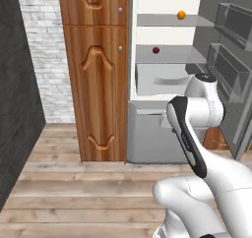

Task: Place the sweet potato in the correct fridge rack based on whether it is a fruit or vegetable. Finally, close the fridge door.

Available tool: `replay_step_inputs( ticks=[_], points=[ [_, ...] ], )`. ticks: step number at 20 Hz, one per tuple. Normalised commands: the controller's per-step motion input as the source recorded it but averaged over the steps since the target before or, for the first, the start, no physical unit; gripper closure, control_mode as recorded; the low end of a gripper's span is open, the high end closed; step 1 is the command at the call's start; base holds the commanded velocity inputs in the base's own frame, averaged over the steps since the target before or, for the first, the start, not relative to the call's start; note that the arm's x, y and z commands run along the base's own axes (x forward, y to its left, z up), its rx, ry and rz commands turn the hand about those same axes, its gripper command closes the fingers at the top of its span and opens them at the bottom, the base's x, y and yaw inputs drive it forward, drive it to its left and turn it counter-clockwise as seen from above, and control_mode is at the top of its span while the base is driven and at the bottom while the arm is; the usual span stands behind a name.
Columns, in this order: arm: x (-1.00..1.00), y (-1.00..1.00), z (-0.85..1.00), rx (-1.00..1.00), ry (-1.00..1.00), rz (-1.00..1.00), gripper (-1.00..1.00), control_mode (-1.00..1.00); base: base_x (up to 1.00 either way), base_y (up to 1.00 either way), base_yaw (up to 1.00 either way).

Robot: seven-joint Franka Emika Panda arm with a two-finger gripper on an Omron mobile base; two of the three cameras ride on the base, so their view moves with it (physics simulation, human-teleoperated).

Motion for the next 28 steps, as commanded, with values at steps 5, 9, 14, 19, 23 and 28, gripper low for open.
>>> replay_step_inputs(
  ticks=[5,9,14,19,23,28],
  points=[
    [0.00,0.00,0.00,0.00,0.00,0.00,1.00,1.00,0.88,0.00,-0.11],
    [0.00,0.00,0.00,0.00,0.00,0.00,1.00,1.00,0.73,-0.09,-0.07],
    [0.00,0.00,0.00,0.00,0.00,0.00,1.00,1.00,0.61,-0.04,-0.12],
    [0.00,0.00,0.00,0.00,0.00,0.00,1.00,1.00,0.50,-0.02,-0.20],
    [0.00,0.00,0.00,0.00,0.00,0.00,1.00,1.00,0.49,-0.01,-0.21],
    [0.00,0.00,0.00,0.00,0.00,0.00,1.00,1.00,0.54,0.00,-0.18]
  ],
)
